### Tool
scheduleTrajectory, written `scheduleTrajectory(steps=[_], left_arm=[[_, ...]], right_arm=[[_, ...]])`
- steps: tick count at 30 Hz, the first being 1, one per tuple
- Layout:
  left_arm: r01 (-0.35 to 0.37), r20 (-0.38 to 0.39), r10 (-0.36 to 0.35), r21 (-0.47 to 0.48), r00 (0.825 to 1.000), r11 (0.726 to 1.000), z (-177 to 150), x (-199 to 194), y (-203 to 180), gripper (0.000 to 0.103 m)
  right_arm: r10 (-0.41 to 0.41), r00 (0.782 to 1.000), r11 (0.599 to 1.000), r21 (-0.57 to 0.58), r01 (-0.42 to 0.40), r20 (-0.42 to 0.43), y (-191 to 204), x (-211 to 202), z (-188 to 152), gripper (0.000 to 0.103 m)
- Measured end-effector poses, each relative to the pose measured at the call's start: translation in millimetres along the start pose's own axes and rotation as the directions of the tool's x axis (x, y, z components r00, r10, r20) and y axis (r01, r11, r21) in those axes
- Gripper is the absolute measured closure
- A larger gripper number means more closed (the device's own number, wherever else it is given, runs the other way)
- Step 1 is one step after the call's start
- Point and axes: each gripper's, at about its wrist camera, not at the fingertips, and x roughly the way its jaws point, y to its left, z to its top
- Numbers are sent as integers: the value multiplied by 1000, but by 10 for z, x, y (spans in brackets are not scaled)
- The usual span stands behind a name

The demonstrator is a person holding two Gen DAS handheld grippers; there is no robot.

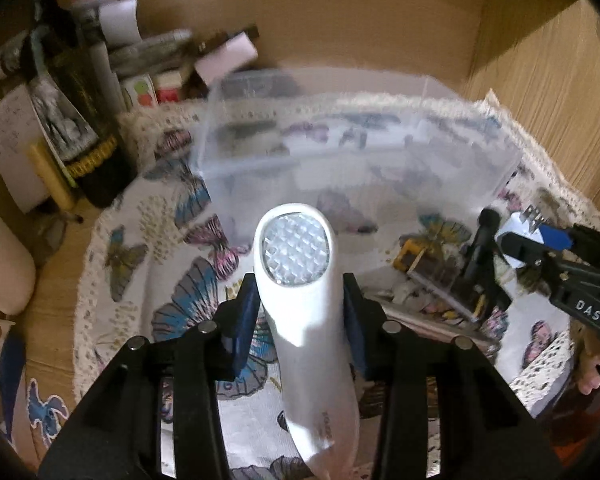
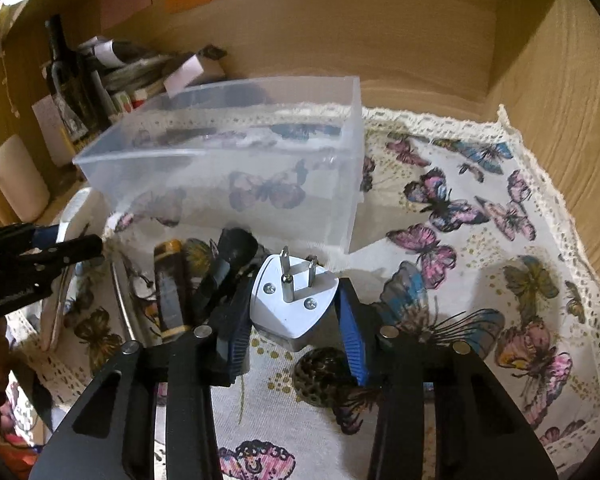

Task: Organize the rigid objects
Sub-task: 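Close the left tool on the white device while the right tool grasps the white plug adapter, then carry the white device with the left tool into the clear box while the right tool drops the plug in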

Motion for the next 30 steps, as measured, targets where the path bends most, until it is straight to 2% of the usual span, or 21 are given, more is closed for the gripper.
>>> scheduleTrajectory(steps=[6,13,21,30], left_arm=[[8,104,-7,-15,995,1000,115,-350,3,63],[28,215,-23,-21,976,999,261,-695,-27,64],[60,306,-53,-12,950,998,497,-980,-38,64],[71,395,-66,3,916,997,787,-1183,-63,64]], right_arm=[[-10,997,1000,5,10,81,13,-249,94,66],[-20,981,1000,-2,20,191,49,-550,284,66],[-15,958,999,-23,22,286,93,-711,508,66],[4,941,999,-48,13,339,143,-735,748,66]])
